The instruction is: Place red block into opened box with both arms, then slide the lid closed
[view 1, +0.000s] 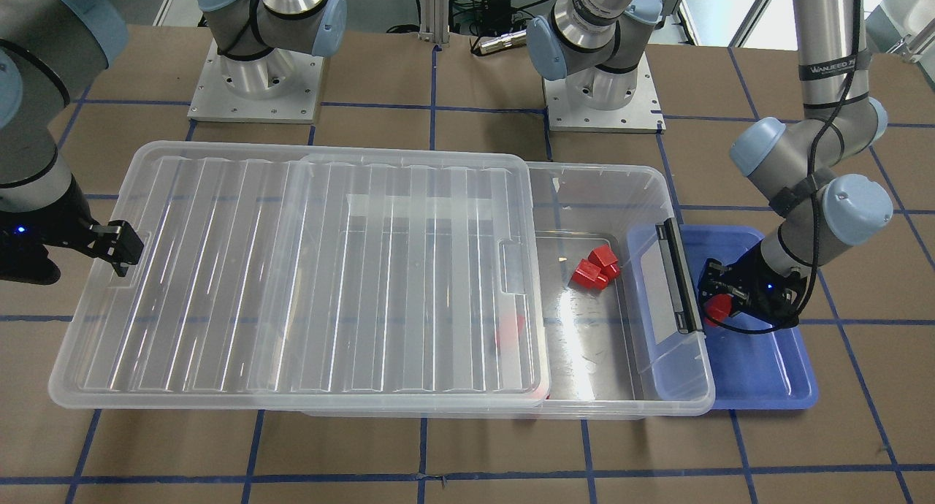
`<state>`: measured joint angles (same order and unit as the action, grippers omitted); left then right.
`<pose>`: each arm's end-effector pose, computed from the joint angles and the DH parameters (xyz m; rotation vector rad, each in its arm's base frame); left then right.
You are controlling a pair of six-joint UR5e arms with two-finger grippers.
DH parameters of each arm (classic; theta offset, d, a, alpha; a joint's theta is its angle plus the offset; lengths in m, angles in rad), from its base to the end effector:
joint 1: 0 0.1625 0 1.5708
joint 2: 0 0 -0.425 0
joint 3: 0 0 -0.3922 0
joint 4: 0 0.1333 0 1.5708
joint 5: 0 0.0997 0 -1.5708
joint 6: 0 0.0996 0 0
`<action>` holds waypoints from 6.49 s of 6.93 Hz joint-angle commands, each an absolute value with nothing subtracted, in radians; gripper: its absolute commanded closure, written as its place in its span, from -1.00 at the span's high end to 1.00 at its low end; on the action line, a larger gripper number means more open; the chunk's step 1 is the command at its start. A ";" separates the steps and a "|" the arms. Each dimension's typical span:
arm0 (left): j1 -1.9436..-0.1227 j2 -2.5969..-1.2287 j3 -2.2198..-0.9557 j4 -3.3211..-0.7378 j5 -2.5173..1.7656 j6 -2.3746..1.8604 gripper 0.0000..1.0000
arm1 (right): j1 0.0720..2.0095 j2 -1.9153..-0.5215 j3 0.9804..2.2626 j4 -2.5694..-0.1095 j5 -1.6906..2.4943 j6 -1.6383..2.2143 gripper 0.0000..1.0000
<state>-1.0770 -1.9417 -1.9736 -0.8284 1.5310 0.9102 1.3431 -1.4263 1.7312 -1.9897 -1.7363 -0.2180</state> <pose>0.1309 -0.5327 0.1819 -0.6380 -3.0244 0.0028 -0.0093 -0.5578 0.3791 -0.0283 -2.9531 0.1102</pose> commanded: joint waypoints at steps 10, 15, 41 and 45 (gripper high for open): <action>-1.495 -1.779 -1.646 -1.362 1.552 0.039 -0.93 | 1.531 -1.517 1.477 -1.543 -1.548 -0.064 1.00; -1.508 -1.834 -1.781 -1.187 1.497 -0.043 -1.00 | 1.531 -1.519 1.482 -1.552 -1.549 -0.066 1.00; -1.552 -1.668 -1.406 -1.697 1.583 0.012 1.00 | 1.215 -1.404 1.769 -1.913 -1.617 -0.401 1.00; -1.552 -1.605 -1.445 -1.646 1.586 0.069 1.00 | 1.353 -1.407 1.761 -1.913 -1.617 -0.304 1.00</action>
